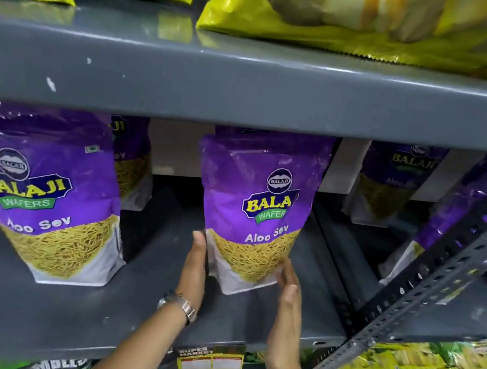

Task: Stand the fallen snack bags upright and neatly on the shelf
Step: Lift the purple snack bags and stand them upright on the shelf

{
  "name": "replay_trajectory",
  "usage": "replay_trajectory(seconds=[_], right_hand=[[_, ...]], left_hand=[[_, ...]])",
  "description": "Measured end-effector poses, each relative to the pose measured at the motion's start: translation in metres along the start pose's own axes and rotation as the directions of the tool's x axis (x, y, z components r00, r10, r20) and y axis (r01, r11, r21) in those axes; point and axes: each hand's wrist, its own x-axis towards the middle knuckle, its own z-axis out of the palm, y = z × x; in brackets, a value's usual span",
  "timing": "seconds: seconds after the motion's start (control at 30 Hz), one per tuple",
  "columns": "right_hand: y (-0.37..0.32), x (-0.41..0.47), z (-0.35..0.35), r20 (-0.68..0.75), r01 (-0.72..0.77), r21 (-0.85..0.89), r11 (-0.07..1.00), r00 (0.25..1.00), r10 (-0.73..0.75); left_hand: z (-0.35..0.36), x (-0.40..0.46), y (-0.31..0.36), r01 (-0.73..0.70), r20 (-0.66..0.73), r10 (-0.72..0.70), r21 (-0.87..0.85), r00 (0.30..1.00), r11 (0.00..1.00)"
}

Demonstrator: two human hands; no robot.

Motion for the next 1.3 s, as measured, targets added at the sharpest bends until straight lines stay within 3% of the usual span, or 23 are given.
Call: replay_trajectory(seconds=[0.07,0.13,0.27,0.5,0.6,0.7,0.83,1.07,1.3], right_hand=[[-0.003,0.013,-0.006,-0.100,-0.029,-0.033,0.999,0.995,0.026],[-0.008,0.039,-0.012,-0.089,-0.072,-0.056,0.996,0.994,0.067],[-0.006,0.064,-0.018,0.195,-0.217,-0.074,0.973,0.954,0.227],[0.002,0.054,-0.039,0.300,-0.114,-0.212,0.971,0.938,0.175],[0.010,0.059,-0.049,0.381,-0.033,-0.439,0.898,0.898,0.219],[0.026,0.064,-0.048,0.323,0.050,-0.632,0.774,0.924,0.205],[0.027,0.057,-0.049,0.216,0.002,-0.661,0.751,0.958,0.188],[0.027,0.042,-0.066,0.203,0.007,-0.701,0.713,0.961,0.190],[0.025,0.041,-0.064,0.194,0.016,-0.697,0.717,0.966,0.168]], left_hand=[[-0.006,0.007,-0.003,-0.031,0.051,0.030,0.032,0.998,0.999],[-0.006,0.002,-0.010,-0.073,0.064,0.068,0.083,0.996,0.994],[-0.009,-0.002,-0.020,-0.124,0.195,0.085,0.198,0.977,0.972],[-0.040,0.024,-0.015,-0.108,0.359,-0.099,0.512,0.928,0.852],[-0.045,0.028,-0.020,-0.115,0.364,-0.139,0.594,0.921,0.796],[-0.045,0.029,-0.033,-0.084,0.286,-0.156,0.677,0.945,0.731],[-0.046,0.023,-0.040,-0.070,0.221,-0.135,0.723,0.966,0.687],[-0.044,0.005,-0.046,-0.216,0.267,-0.031,0.837,0.963,0.502],[-0.044,-0.002,-0.053,-0.234,0.255,-0.019,0.911,0.967,0.339]])
